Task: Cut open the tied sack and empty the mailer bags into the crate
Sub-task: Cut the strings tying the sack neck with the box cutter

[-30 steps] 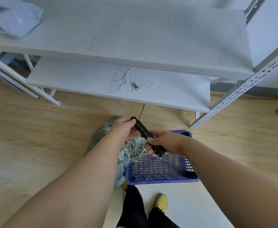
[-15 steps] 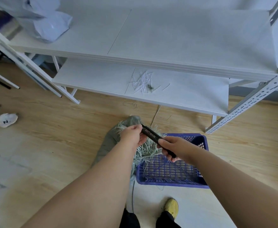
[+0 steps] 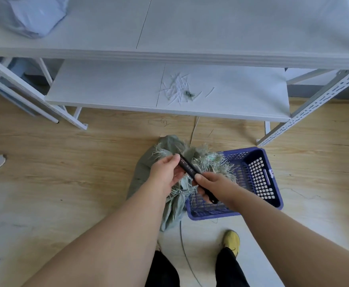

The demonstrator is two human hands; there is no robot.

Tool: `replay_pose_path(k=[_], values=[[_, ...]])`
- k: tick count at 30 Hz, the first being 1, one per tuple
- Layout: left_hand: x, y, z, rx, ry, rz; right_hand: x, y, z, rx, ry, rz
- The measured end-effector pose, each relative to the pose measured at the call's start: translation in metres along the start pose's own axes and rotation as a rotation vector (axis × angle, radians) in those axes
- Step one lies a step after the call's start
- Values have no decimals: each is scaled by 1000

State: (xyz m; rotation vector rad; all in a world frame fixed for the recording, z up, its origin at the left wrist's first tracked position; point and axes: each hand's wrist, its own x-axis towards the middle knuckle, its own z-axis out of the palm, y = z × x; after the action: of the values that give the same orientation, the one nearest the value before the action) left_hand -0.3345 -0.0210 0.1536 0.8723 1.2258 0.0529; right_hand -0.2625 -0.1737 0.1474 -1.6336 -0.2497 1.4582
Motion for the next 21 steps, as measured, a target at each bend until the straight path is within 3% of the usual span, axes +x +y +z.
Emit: replay_pose_path(k=[9,16,21], values=[[14,8,-70,103,-30,44,24,12,84,155,133,-53],[12,-23,-70,100,4,42,20,25,79,176,2,-27],[6,-50,-53,15,18,46,15,44,57,58,35,-35]])
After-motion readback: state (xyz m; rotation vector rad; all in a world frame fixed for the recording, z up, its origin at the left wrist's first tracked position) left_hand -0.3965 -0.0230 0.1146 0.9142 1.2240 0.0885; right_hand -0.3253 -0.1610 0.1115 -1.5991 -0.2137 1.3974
